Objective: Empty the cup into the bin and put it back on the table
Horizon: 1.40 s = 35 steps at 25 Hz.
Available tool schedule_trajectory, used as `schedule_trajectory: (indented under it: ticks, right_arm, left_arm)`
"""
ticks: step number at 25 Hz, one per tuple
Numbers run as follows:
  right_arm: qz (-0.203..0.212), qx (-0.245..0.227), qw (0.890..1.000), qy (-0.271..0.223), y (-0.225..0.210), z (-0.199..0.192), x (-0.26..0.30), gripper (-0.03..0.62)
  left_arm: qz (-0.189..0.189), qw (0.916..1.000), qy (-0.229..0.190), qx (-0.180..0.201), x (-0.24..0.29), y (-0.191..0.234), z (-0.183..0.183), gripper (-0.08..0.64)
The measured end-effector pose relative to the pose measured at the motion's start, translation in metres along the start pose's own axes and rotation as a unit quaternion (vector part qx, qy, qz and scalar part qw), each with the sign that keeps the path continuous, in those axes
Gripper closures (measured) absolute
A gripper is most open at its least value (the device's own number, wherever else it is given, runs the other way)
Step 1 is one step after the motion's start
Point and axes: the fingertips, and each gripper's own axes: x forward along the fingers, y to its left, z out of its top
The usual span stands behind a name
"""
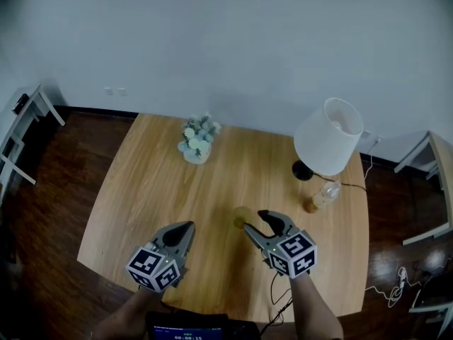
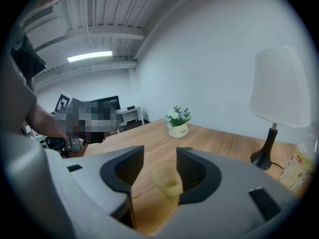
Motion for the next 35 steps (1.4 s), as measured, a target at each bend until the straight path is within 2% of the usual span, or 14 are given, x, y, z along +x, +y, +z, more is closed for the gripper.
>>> schedule_trajectory:
  ticks: [1, 2, 4, 6, 10, 11, 18, 20, 27, 29, 35]
  right_arm:
    - [0.004, -0.001, 1.000, 0.007, 0.000, -0.006, 0.004, 0.354]
    - [0.007, -0.002, 1.000, 0.014, -0.001, -0.011, 0.008, 0.340]
    - [0.009, -0.003, 1.000, 0.026, -0.004, -0.021, 0.015, 0.337]
    - [0.011, -0.002, 0.999, 0.037, -0.007, -0.030, 0.021, 0.295]
    - [0.010, 0.002, 0.999, 0.052, -0.013, -0.048, 0.029, 0.287]
    - [0.010, 0.002, 0.998, 0.056, -0.015, -0.052, 0.031, 0.259]
    - [0.020, 0.004, 0.997, 0.072, -0.023, -0.071, 0.043, 0.253]
    - [0.027, 0.001, 0.997, 0.078, -0.023, -0.076, 0.047, 0.213]
    - [0.043, -0.013, 0.995, 0.092, -0.023, -0.091, 0.060, 0.213]
    - [0.049, -0.014, 0.995, 0.091, -0.022, -0.094, 0.066, 0.155]
    - [0.067, -0.029, 0.993, 0.093, -0.019, -0.100, 0.079, 0.155]
  left_arm:
    - [0.001, 1.0000, 0.004, -0.001, 0.002, 0.002, -0.004, 0.569]
    - [0.003, 1.0000, 0.007, -0.002, 0.004, 0.003, -0.008, 0.569]
    - [0.004, 0.9999, 0.012, -0.004, 0.008, 0.006, -0.015, 0.569]
    - [0.006, 0.9998, 0.016, -0.006, 0.012, 0.008, -0.020, 0.569]
    - [0.014, 0.9995, 0.026, -0.013, 0.016, 0.014, -0.033, 0.569]
    - [0.016, 0.9994, 0.028, -0.015, 0.017, 0.016, -0.036, 0.569]
    - [0.028, 0.9983, 0.042, -0.030, 0.026, 0.020, -0.054, 0.569]
    - [0.030, 0.9981, 0.044, -0.031, 0.029, 0.021, -0.058, 0.569]
    - [0.044, 0.9966, 0.062, -0.032, 0.035, 0.026, -0.075, 0.569]
    - [0.050, 0.9960, 0.067, -0.033, 0.035, 0.028, -0.079, 0.569]
    - [0.062, 0.9946, 0.075, -0.036, 0.035, 0.033, -0.088, 0.569]
